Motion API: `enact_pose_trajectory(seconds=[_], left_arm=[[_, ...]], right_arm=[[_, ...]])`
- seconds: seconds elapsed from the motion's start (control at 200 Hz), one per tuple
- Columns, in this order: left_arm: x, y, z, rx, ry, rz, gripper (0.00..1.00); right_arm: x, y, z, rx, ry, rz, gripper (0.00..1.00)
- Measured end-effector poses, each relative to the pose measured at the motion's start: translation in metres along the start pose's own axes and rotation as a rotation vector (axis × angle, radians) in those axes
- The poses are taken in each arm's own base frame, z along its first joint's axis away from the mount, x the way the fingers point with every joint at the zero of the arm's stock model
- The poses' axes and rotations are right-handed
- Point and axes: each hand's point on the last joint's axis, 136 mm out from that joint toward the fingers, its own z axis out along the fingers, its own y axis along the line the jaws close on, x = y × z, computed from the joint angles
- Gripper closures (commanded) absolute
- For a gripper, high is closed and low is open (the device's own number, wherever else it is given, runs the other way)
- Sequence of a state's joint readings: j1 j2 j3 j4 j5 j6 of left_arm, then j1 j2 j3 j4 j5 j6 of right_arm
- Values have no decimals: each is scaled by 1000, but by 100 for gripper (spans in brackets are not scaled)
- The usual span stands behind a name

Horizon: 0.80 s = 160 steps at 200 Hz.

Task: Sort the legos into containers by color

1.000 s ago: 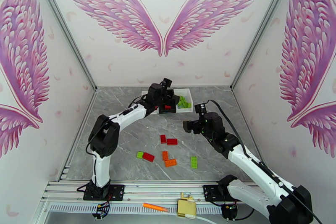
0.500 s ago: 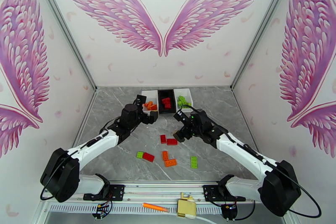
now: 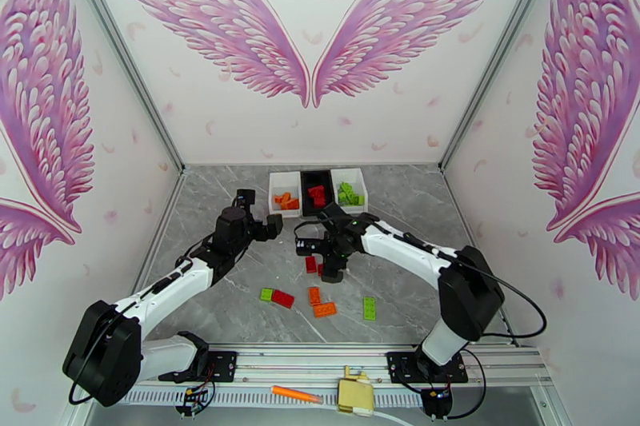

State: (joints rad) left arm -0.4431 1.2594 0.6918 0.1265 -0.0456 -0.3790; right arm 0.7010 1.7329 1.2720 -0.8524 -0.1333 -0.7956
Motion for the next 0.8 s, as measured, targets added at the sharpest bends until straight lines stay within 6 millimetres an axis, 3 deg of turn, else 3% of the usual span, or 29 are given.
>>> enact_pose_trajectory(seconds=[0.46,0.68,0.8], left_arm=[[8,6,0,-15,15,-7,1],[8,6,0,-14,15,-5,1],[8,6,0,-14,16,-4,1]], right_arm=[[16,-1,50,-100,211,-86,13],[19,1,58,-123,237,-104,32],[19,1,59,-123,237,-106,49]])
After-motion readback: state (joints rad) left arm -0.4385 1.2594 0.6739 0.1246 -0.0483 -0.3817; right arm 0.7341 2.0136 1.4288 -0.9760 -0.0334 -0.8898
